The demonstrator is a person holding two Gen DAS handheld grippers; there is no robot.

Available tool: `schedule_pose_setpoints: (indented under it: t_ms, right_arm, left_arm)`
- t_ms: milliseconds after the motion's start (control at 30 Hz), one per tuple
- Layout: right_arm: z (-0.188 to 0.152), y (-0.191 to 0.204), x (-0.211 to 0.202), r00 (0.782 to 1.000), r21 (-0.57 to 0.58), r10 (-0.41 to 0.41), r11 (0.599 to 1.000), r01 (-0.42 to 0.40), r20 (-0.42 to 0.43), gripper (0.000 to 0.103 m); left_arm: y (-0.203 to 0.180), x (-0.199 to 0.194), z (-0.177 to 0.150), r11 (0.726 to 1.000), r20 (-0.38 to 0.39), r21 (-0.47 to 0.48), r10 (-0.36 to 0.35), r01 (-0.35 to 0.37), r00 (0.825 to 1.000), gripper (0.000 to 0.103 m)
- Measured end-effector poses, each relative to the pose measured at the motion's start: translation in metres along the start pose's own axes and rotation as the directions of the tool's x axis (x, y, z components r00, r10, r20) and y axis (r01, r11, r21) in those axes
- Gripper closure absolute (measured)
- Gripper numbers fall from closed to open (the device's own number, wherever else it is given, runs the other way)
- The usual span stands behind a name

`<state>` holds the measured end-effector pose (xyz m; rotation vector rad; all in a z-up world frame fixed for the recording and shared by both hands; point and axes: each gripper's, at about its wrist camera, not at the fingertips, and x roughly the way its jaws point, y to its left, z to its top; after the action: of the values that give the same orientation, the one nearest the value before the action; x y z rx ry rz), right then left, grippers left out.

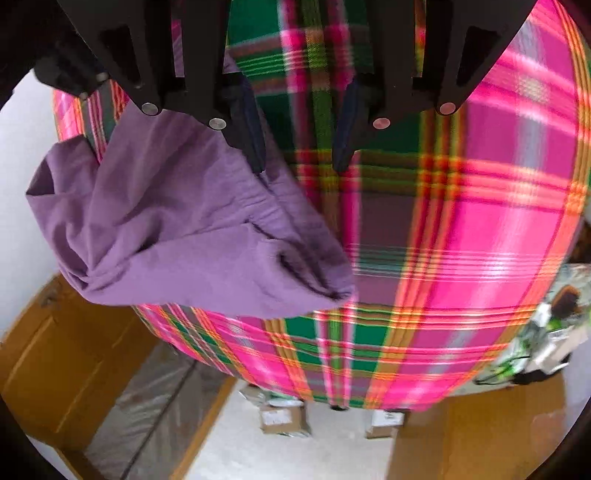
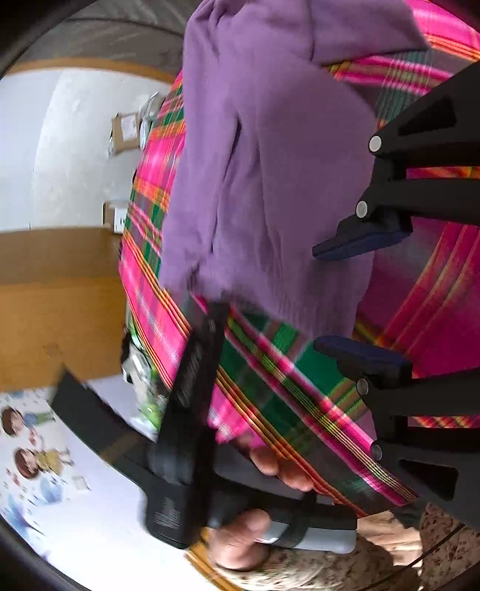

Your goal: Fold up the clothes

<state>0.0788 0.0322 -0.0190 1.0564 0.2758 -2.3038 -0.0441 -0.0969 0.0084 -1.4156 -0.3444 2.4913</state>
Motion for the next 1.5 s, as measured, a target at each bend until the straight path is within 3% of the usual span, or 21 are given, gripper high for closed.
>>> schedule_pose_setpoints:
  t_ms: [300,367,400,700,900,1100,1333,1400,1500]
  right_arm:
    - [-0.004,0.010,0.016,0.997,-0.022,-0.066,0.998,0.065,-0.050,0.057]
    - [-0.005,0.006,0.013,0.997,0.005,-0.057,0.998,0.058,-0.045,0.061]
    - [-0.006,0.004,0.012,0.997,0.014,-0.062,0.998,0.062,-0.045,0.073]
    - [-0.016,0.011,-0.014,0.996,-0.046,-0.085,0.995,0.084,-0.023,0.075]
    - [-0.023,0.013,-0.007,0.994,-0.073,-0.093,0.993,0.090,-0.051,0.074]
    - [-0.026,0.013,-0.011,0.996,-0.074,-0.083,0.994,0.080,-0.040,0.074]
    - [-0.027,0.012,-0.014,0.997,-0.073,-0.075,0.995,0.073,-0.027,0.074]
    - [-0.026,0.012,-0.015,0.997,-0.071,-0.072,0.995,0.070,-0.024,0.074]
    - [-0.020,0.015,-0.015,0.998,-0.067,-0.062,0.996,0.062,-0.008,0.074]
  left_arm:
    - [0.008,0.008,0.009,0.990,-0.044,-0.081,-0.116,0.112,0.992,0.060]
    - [0.010,0.009,0.010,0.981,-0.058,-0.113,-0.165,0.158,0.985,0.060]
    - [0.012,0.008,0.010,0.975,-0.062,-0.136,-0.187,0.178,0.980,0.060]
    - [0.015,0.010,0.011,0.931,-0.058,-0.253,-0.285,0.263,0.957,0.059]
    - [0.016,0.019,0.008,0.917,-0.069,-0.296,-0.301,0.269,0.951,0.059]
    - [0.003,0.022,0.014,0.928,-0.094,-0.290,-0.270,0.233,0.958,0.059]
    - [-0.014,0.032,0.019,0.929,-0.102,-0.283,-0.276,0.238,0.956,0.059]
    - [-0.012,0.032,0.020,0.931,-0.099,-0.279,-0.270,0.234,0.958,0.080]
    - [-0.003,0.028,0.017,0.932,-0.083,-0.274,-0.268,0.237,0.960,0.087]
